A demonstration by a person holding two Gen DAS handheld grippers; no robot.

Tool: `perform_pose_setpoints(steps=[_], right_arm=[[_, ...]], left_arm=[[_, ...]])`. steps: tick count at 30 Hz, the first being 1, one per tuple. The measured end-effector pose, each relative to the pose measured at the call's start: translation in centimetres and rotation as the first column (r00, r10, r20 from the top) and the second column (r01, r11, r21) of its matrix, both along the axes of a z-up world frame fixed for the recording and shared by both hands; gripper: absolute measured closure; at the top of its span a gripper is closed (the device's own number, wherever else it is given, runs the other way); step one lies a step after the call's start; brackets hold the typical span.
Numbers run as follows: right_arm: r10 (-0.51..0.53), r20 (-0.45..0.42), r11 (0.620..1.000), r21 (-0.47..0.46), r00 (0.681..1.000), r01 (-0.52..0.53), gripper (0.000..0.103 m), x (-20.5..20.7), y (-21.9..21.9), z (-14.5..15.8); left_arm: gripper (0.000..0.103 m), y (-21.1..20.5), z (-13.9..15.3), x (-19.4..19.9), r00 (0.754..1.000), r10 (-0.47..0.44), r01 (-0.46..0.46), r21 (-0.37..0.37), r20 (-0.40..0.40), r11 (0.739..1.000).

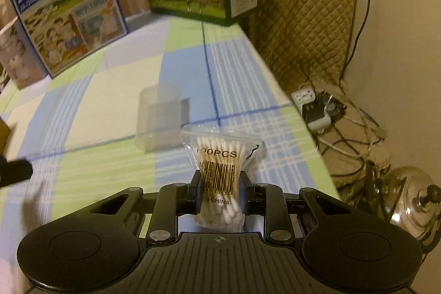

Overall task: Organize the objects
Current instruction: 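Grasp the clear cotton-swab bag with the right tool while the left tool nears the clear cup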

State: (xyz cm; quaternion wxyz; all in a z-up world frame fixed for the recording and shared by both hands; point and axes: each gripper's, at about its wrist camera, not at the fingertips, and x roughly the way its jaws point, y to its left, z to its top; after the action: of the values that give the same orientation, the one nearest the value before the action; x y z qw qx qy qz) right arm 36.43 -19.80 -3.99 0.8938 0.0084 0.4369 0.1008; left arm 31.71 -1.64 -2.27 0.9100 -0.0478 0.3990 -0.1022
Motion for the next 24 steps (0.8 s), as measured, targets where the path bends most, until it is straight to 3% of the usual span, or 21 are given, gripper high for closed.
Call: perform_pose_setpoints(steps=[10,14,17,24], right_arm=[[0.016,0.042,1.0,0.024,0.999,-0.017,0.081,2.9,0.9,-0.2],[0.086,0.04,0.996,-0.02,0.995,-0.086,0.081,3.9,2.4,-0.9],[0.168,0.045,0.985,0.032,0.985,-0.17,0.081,3.9,3.4,-1.1],[0.12,0.058,0.99,0.063,0.991,-0.123,0.081,4.3,2.3,-0.8]], left_arm=[[0.001,-0.3,-0.3,2.0,1.0,-0.022,0.022,-0.013,0.002,1.0],[0.001,-1.2,-0.4,3.2,0.999,-0.039,0.039,-0.019,0.006,0.999],[0.001,-1.5,-0.7,3.7,0.999,-0.039,0.039,-0.011,0.01,0.999],[0.001,-1.4,-1.4,4.5,1.0,-0.024,0.024,0.001,-0.004,1.0]])
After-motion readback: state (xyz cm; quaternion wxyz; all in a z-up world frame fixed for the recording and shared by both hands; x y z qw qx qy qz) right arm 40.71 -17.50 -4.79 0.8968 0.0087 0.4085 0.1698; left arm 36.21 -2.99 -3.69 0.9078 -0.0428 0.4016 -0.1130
